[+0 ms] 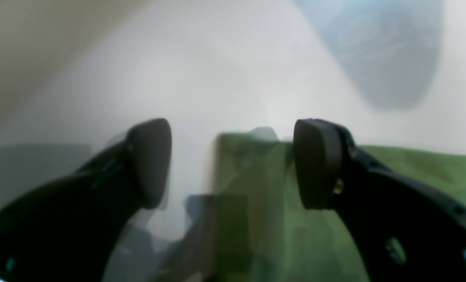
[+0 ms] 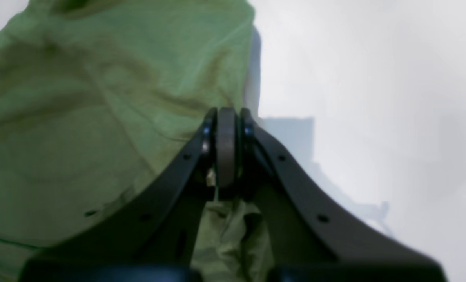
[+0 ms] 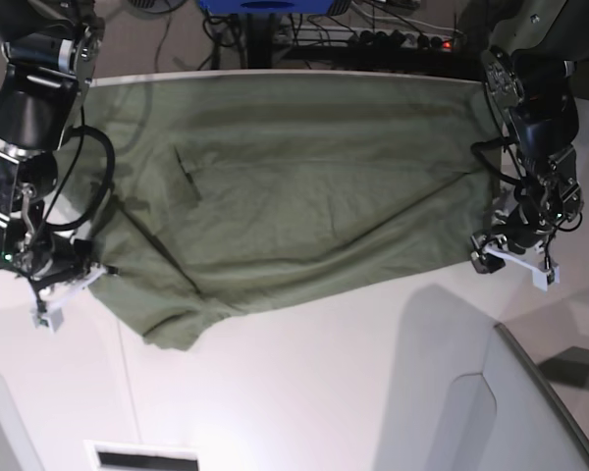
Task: Layout the t-shirt on the table in an organized manner, then fold the t-shirt properly
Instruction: 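Lower the left gripper onto the shirt's side edge and grasp it, then lift the hem edge with both grippers and fold it toward the collar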
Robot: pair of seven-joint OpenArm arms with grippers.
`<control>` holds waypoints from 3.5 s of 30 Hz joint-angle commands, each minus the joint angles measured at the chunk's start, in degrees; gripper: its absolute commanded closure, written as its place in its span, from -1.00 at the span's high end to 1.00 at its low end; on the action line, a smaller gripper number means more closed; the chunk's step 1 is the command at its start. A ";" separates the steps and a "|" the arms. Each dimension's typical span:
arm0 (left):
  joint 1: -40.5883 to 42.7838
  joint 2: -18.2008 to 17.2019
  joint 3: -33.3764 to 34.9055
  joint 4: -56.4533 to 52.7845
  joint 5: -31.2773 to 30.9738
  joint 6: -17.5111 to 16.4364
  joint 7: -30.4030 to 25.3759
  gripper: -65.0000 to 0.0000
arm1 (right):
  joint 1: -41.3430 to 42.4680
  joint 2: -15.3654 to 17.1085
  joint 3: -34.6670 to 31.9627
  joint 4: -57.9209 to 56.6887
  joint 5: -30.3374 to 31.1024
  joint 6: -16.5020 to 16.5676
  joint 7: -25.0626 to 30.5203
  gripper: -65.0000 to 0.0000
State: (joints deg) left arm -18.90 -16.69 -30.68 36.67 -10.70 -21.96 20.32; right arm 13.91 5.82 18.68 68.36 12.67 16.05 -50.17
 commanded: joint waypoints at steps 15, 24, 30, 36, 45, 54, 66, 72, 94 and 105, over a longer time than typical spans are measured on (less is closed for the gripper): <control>-0.40 -0.15 0.04 -0.23 1.16 -0.15 -1.02 -1.00 | 0.90 0.46 0.00 0.96 0.48 0.34 1.16 -1.00; -4.01 -2.96 11.29 9.97 0.55 -0.51 5.13 -1.00 | 2.75 0.81 0.00 1.05 0.48 0.34 1.34 -1.00; -7.52 -3.75 11.64 16.83 0.55 -0.51 11.20 -1.00 | 6.44 2.75 -2.98 0.96 0.48 0.34 1.34 -1.00; -7.08 -3.75 11.20 20.43 0.55 -0.51 11.64 -1.00 | 9.16 5.12 -8.00 0.87 0.48 0.34 3.62 -1.00; -6.82 -5.95 11.20 20.87 0.55 -0.51 11.64 -1.00 | 11.71 10.31 -15.12 -11.79 0.48 0.34 14.08 -1.00; -5.50 -5.77 11.38 20.87 0.55 -0.51 11.64 -1.00 | 11.80 10.31 -16.52 -18.20 0.48 0.52 21.12 -1.00; -2.16 -5.07 11.12 25.09 0.46 -0.51 11.55 -1.00 | 13.82 10.31 -16.61 -18.20 0.48 0.69 25.51 -1.00; 0.04 -4.98 11.12 26.94 0.46 -0.51 11.64 -1.00 | 15.23 10.22 -16.61 -22.86 0.48 7.20 25.78 -1.00; 8.74 -6.56 11.03 39.60 -6.84 -0.42 17.62 -1.00 | 19.98 12.50 -31.20 -35.43 0.48 13.88 38.61 -1.00; 11.64 -6.48 11.03 40.21 -6.75 -0.24 17.88 -1.00 | 18.66 14.35 -31.64 -36.93 0.56 13.88 40.37 -1.00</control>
State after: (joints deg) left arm -5.96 -22.04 -19.29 75.83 -16.73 -22.50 39.75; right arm 31.27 19.79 -13.23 30.65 12.69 29.61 -10.52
